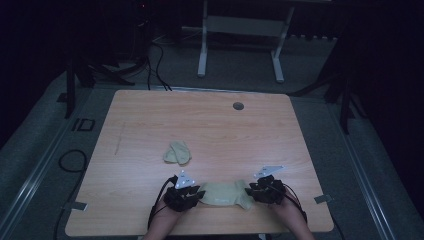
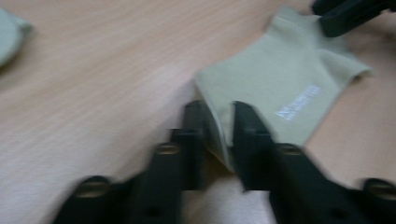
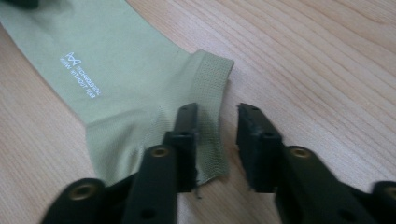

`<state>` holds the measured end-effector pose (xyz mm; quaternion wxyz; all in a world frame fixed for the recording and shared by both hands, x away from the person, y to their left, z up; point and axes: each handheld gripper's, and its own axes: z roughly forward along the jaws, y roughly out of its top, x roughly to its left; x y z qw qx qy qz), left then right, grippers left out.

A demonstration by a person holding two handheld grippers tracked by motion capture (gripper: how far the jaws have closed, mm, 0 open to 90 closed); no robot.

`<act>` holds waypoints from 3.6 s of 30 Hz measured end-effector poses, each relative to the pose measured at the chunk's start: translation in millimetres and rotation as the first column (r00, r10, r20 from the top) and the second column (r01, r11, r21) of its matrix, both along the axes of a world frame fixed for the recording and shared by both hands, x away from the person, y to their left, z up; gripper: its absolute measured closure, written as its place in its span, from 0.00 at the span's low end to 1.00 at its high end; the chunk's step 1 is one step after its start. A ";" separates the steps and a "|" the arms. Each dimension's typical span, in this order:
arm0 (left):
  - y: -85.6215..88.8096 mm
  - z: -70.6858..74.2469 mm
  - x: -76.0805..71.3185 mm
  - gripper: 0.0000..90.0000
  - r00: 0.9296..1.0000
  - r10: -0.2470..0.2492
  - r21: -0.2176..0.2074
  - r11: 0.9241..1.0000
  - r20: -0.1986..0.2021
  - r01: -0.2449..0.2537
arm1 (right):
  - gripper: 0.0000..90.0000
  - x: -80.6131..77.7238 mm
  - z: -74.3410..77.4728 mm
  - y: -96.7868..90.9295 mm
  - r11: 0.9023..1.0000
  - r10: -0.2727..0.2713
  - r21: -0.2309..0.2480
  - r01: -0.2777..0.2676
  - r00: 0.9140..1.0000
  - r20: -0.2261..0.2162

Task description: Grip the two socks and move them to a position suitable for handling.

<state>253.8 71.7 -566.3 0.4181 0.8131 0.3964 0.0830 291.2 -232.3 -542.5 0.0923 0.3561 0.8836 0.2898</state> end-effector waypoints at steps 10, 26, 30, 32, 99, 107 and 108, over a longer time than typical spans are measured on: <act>13.2 10.3 -9.5 0.49 0.998 -0.010 -0.005 1.000 0.057 0.010 | 0.41 4.3 14.1 5.9 0.999 0.038 0.007 -0.038 0.999 0.025; 64.8 9.7 -23.8 0.49 0.995 0.037 -0.029 0.999 0.090 -0.035 | 0.40 40.2 31.8 64.7 0.992 0.124 0.015 -0.125 0.990 0.070; 80.3 9.4 -29.3 0.49 0.993 0.063 -0.027 0.998 0.105 -0.060 | 0.40 49.8 36.0 86.1 0.988 0.153 0.017 -0.155 0.985 0.080; 84.4 8.6 -30.4 0.49 0.992 0.074 -0.031 0.997 0.105 -0.071 | 0.40 55.1 37.3 96.0 0.986 0.163 0.021 -0.165 0.983 0.085; 115.0 -5.4 -39.2 0.49 0.984 0.138 -0.055 0.990 0.116 -0.132 | 0.87 104.0 49.9 140.4 0.998 0.056 -0.009 -0.055 0.983 0.172; 110.4 -5.4 -39.3 0.48 0.984 0.133 -0.051 0.990 0.117 -0.128 | 0.86 87.7 42.1 97.4 1.000 0.030 -0.006 -0.029 0.986 0.166; 109.8 -5.5 -39.3 0.48 0.984 0.133 -0.050 0.991 0.116 -0.128 | 0.86 85.5 41.1 93.5 1.000 0.021 -0.006 -0.020 0.986 0.166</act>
